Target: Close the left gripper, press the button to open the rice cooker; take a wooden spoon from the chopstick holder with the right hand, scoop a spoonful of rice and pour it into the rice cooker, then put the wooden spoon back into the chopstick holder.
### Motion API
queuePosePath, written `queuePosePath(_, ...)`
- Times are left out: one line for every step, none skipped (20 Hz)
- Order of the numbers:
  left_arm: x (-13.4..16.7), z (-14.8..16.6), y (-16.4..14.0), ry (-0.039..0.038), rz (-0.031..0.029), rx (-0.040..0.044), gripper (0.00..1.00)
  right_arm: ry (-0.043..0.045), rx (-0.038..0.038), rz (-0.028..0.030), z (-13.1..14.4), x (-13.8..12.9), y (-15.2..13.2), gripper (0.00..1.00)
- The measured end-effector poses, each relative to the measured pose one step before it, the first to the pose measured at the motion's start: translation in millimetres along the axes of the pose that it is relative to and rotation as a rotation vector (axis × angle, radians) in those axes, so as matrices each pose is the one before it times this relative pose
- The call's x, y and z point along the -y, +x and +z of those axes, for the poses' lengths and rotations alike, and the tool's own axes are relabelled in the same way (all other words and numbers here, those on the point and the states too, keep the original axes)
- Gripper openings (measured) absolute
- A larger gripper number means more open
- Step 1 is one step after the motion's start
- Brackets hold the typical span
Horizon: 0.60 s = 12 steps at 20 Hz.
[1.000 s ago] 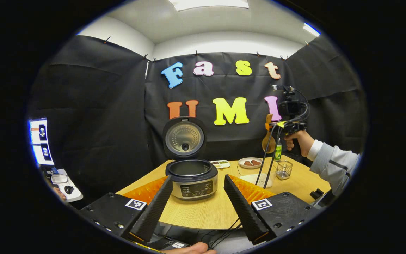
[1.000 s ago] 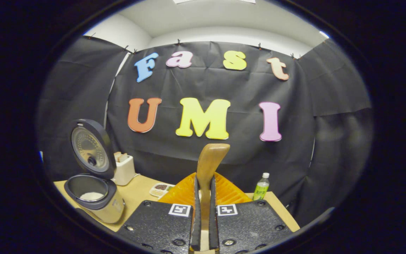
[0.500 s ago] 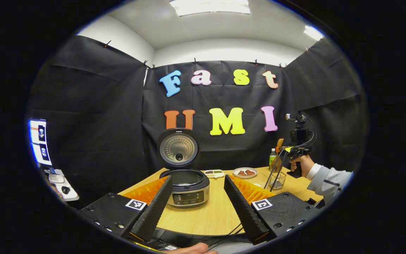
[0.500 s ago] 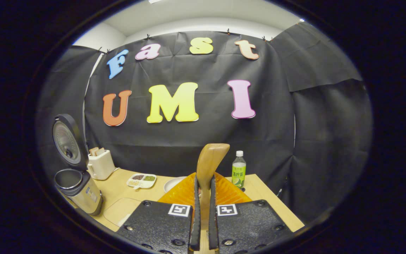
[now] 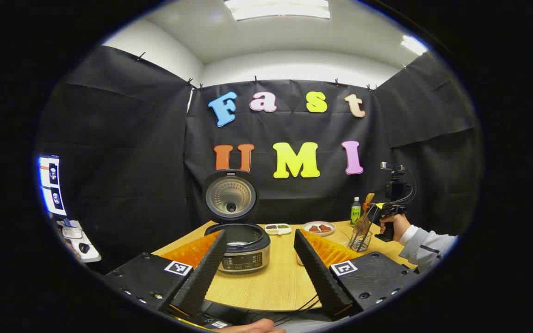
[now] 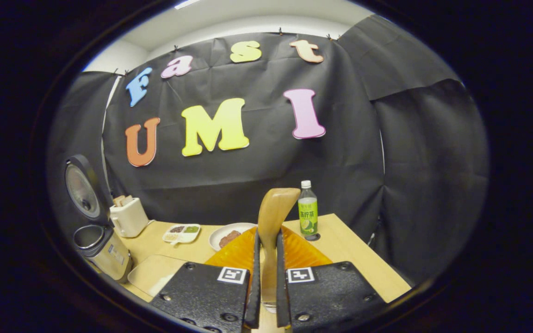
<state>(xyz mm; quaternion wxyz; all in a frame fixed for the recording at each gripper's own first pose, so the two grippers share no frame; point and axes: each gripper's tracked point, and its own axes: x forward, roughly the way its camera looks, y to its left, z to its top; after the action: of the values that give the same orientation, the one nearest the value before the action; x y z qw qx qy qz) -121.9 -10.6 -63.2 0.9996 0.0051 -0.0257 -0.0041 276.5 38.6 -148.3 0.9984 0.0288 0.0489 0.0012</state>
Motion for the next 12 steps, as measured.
queuePosePath(-1.42,-2.61,2.66,-0.00005,0.00682,-0.01273,0.94,0.01185,-0.01464,0.00410,-4.47,0.51,3.91,0.19)
queuePosePath(-3.86,-1.27,1.73,0.00444,0.00800,-0.01133,0.94,0.01146,-0.01130,0.00135,-2.39,1.90,2.87,0.20)
queuePosePath(-3.22,-0.34,1.77,0.00817,0.01310,-0.00528,0.94,0.00626,-0.00211,0.00448,0.77,1.78,2.02,0.22)
queuePosePath(-1.98,2.29,3.18,0.00741,0.00619,0.00241,0.94,0.00297,0.00764,-0.00868,1.71,3.99,3.82,0.23)
queuePosePath(1.03,3.64,3.89,0.00266,-0.00894,0.00794,0.93,0.00497,0.01090,-0.01154,1.83,4.71,0.87,0.39)
queuePosePath(1.59,1.42,4.82,-0.00595,-0.00487,0.00407,0.93,-0.00284,0.00672,-0.00446,-1.68,1.45,-0.16,0.54)
queuePosePath(-1.71,1.57,3.33,-0.00744,-0.00185,-0.00487,0.93,0.00605,0.00923,0.00264,2.57,1.43,-1.00,0.70)
queuePosePath(-2.60,-1.19,2.46,-0.00417,0.00330,-0.00482,0.93,0.00502,0.00952,0.00501,2.26,-0.67,-2.28,0.75)
queuePosePath(-3.96,0.53,2.49,-0.00067,0.01407,-0.00469,0.93,0.00471,0.00739,0.00533,1.72,-1.14,-1.73,0.78)
queuePosePath(-5.13,0.69,2.20,0.00555,0.01733,-0.00387,0.94,-0.01221,0.00525,-0.00063,1.82,-0.13,-3.26,0.81)
queuePosePath(-3.07,2.20,4.72,0.00928,0.01428,0.00432,0.93,-0.01534,0.01412,-0.00757,3.18,3.04,-2.95,0.85)
queuePosePath(-3.15,2.56,5.80,0.00457,0.01409,0.00141,0.93,-0.01336,0.01360,-0.01015,5.52,2.06,-4.97,0.88)
